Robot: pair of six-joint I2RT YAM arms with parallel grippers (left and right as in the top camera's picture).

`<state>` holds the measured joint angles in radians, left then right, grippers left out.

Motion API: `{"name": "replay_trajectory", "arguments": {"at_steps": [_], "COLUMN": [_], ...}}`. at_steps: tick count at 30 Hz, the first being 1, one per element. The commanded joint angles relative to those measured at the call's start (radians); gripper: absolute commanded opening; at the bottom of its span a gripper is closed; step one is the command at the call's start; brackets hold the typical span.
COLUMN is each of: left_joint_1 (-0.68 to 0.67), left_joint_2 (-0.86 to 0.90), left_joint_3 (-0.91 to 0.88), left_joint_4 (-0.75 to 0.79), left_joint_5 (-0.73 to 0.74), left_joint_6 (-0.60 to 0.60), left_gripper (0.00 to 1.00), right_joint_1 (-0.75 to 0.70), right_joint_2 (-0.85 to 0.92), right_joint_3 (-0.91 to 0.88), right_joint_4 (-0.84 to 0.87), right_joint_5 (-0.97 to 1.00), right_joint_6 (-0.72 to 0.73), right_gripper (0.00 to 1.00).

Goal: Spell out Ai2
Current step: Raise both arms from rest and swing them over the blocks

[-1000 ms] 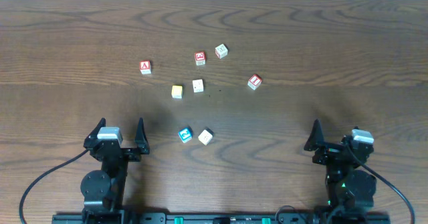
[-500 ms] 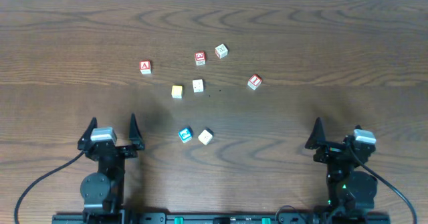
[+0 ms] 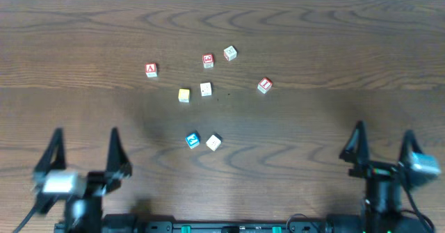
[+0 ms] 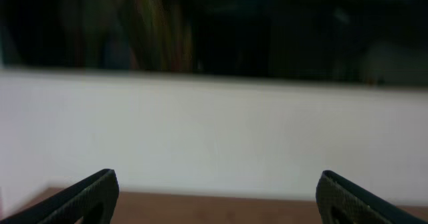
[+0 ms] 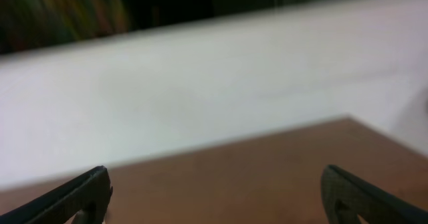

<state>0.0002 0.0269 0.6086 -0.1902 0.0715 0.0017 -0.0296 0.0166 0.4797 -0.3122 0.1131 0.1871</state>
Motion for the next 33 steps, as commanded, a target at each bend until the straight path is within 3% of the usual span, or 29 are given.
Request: {"name": "replay_trajectory", "arguments": {"at_steps": [1,7,14,20,23,27,28,30,33], "left_joint_1": [0.006,0.006,0.006,0.006,0.006,0.006,0.006,0.006,0.006], "left_joint_2": [0.076,0.370,0.822,1.201,1.343,1.501,1.533,1.598,1.683], "left_joint_3": [0.137,0.464,0.901,1.180,1.210,1.210,1.210,1.210,1.210], "left_joint_4": [-0.068,-0.333,-0.732,-1.063,-1.102,-1.142,-1.140,-1.133,-1.132], "left_joint_5": [-0.010,-0.008,0.000,0.011,0.064,0.128,0.120,0.100,0.098], "left_joint_6": [0.044,0.056,0.054,0.039,0.037,0.019,0.022,-0.003,-0.042], "left_gripper": [0.95,0.95,0.95,0.95,0.95,0.95,0.95,0.96,0.95], "right_joint_1": [-0.008,-0.008,-0.008,-0.008,-0.008,-0.003,0.005,0.033,0.084], "right_joint_2": [0.028,0.255,0.688,1.082,1.217,1.375,1.407,1.472,1.545], "right_joint_3": [0.106,0.386,0.815,1.065,1.078,1.078,1.078,1.078,1.078], "right_joint_4": [-0.027,-0.203,-0.547,-0.782,-0.799,-0.805,-0.805,-0.808,-0.778], "right_joint_5": [0.031,0.034,-0.036,-0.277,-0.414,-0.588,-0.557,-0.406,-0.333], "right_joint_6": [0.029,0.031,0.100,0.100,0.097,-0.024,-0.007,0.157,0.233], "right_gripper": [0.99,0.99,0.99,0.99,0.99,0.99,0.99,0.99,0.99]}}
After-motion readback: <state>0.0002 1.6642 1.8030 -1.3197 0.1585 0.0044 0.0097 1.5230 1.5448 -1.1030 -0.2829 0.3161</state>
